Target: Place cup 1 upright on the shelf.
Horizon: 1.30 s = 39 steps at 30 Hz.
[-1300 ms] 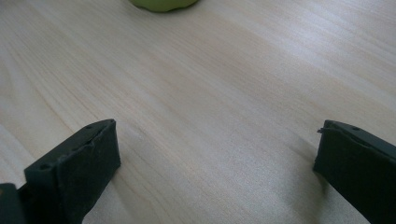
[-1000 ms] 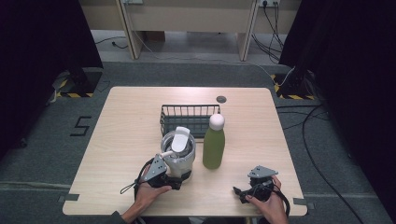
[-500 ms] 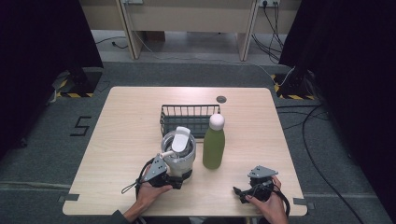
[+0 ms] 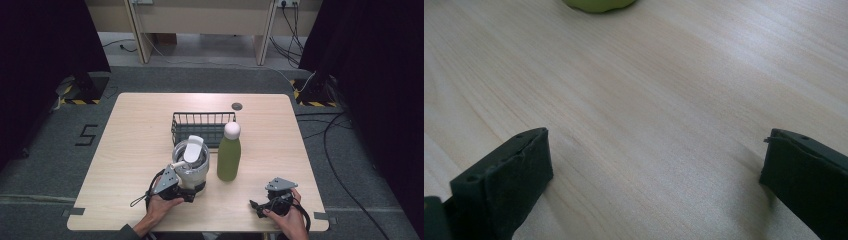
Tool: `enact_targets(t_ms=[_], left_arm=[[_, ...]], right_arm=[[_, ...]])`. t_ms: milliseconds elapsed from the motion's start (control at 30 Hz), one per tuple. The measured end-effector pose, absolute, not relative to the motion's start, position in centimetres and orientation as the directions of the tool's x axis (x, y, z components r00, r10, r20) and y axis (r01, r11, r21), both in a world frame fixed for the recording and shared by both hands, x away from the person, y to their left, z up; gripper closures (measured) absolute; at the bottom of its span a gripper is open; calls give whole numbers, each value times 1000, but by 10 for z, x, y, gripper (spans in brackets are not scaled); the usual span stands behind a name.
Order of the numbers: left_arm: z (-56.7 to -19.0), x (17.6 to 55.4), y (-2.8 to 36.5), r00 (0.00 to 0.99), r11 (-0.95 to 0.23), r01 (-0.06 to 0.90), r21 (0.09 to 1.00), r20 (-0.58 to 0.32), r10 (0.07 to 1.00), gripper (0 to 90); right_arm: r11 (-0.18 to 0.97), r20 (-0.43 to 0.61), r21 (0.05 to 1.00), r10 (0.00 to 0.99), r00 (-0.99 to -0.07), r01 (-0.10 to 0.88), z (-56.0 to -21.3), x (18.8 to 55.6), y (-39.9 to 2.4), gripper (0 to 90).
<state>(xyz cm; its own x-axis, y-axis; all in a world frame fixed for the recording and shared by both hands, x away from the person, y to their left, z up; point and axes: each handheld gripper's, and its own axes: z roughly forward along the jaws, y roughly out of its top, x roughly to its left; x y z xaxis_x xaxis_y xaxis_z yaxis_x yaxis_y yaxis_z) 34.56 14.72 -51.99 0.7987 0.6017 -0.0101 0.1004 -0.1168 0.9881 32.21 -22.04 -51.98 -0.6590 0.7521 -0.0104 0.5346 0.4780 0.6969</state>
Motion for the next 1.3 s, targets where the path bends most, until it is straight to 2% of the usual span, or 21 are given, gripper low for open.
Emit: enact_targets(t_ms=[367, 633, 1300], left_arm=[[-519, 347, 148, 802, -108, 108, 988, -22, 597, 107], [-510, 347, 150, 805, -112, 78, 991, 4, 593, 107], [-497, 361, 158, 797, -87, 107, 990, -33, 603, 107]], right_arm=[[478, -10, 697, 752, -659, 535, -520, 322, -220, 4], [478, -11, 697, 752, -659, 535, -520, 322, -220, 3], [478, -10, 697, 752, -659, 535, -520, 322, -220, 3]])
